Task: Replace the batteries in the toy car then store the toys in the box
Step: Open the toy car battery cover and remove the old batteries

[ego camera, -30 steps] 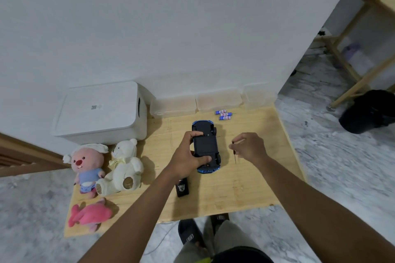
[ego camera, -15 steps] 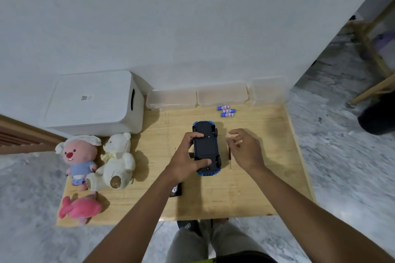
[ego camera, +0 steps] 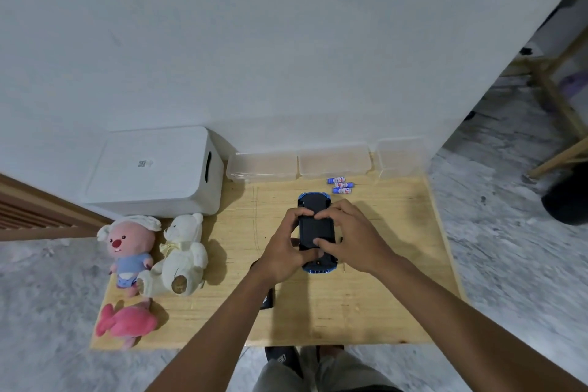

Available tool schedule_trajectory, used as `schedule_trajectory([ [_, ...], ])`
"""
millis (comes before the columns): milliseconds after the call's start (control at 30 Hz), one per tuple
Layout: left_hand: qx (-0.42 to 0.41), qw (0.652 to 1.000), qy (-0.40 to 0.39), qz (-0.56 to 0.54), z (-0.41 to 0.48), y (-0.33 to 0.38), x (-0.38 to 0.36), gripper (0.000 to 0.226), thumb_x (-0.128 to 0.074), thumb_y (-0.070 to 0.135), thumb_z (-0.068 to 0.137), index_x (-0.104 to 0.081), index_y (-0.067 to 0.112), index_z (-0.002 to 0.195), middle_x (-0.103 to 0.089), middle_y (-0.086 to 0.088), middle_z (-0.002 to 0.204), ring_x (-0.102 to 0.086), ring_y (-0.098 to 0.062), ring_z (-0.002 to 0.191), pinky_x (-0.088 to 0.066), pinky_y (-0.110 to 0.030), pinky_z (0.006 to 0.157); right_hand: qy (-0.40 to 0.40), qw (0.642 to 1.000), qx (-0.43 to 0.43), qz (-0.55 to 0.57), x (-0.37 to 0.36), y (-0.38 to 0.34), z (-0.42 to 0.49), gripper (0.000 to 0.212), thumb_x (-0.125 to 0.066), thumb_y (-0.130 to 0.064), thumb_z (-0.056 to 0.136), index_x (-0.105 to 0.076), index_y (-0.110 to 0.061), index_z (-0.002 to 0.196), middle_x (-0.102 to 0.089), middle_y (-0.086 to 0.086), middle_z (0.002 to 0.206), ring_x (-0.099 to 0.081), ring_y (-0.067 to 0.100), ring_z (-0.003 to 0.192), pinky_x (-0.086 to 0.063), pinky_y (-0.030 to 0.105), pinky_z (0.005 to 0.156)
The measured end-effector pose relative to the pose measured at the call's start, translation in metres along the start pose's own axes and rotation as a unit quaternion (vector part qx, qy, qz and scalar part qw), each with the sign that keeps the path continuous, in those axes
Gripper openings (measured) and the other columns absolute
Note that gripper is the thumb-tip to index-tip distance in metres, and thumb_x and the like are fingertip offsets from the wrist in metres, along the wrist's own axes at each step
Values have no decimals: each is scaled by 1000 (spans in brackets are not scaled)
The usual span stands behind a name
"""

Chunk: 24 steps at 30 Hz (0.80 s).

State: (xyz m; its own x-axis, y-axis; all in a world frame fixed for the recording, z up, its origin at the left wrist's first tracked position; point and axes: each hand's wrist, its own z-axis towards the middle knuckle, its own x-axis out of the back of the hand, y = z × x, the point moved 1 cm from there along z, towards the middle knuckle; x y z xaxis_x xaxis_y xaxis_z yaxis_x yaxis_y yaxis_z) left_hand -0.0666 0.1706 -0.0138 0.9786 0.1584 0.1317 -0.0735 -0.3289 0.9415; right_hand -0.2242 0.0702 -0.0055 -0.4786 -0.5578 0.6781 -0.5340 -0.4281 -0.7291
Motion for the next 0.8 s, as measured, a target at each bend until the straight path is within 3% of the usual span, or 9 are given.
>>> schedule_trajectory([
  [133,7,1000,4,-7,-1,0,1,75,-83,-2,77,-46,34,132,-59,-2,134,-63,-19,114,-59,-39,94,-21,1000,3,-11,7,-4,2,49,-81,-34,79,-63,-29,124,-49,-11,118,-46,8,109,-45,30,100],
  [233,19,1000,-2,-22,-3,2,-1,83,-85,-2,77,-43,38,136,-54,-2,139,-68,-14,105,-61,-38,91,-35,999,15,-24,10,-5,3,47,-81,-33,78,-63,-31,121,-48,-11,120,-45,10,111,-43,26,98],
  [367,10,1000,-1,-19,0,4,-1,97,-89,4,72,-40,46,144,-51,4,146,-55,-18,131,-57,-43,101,-38,999,19,-5,9,-9,2,56,-78,-24,81,-55,-28,132,-51,-10,112,-49,8,101,-45,23,92],
  [433,9,1000,1,-18,1,5,-1,95,-89,4,72,-41,45,144,-52,5,145,-52,-18,135,-56,-44,102,-24,1000,8,3,11,-8,5,62,-77,-24,83,-51,-23,139,-49,-7,115,-51,9,103,-45,20,94],
  [533,22,999,1,-33,0,8,2,91,-87,-1,74,-43,43,139,-54,1,142,-63,-24,120,-60,-44,96,-6,999,9,-30,14,-5,8,60,-75,-32,84,-54,-21,138,-47,-6,122,-50,12,114,-45,26,101],
  [633,33,999,-1,-38,0,8,3,89,-86,-5,75,-43,39,138,-55,-1,141,-67,-23,107,-62,-38,87,-21,999,6,-48,18,-4,10,56,-75,-35,82,-56,-24,134,-46,-8,122,-48,11,112,-44,25,98],
  [800,28,999,18,-9,1,7,3,81,-89,12,70,-50,45,132,-58,8,141,-60,-20,126,-50,-49,108,-52,998,-32,-4,26,-5,18,55,-82,-28,79,-57,-25,127,-45,-8,121,-45,2,103,-43,21,94],
])
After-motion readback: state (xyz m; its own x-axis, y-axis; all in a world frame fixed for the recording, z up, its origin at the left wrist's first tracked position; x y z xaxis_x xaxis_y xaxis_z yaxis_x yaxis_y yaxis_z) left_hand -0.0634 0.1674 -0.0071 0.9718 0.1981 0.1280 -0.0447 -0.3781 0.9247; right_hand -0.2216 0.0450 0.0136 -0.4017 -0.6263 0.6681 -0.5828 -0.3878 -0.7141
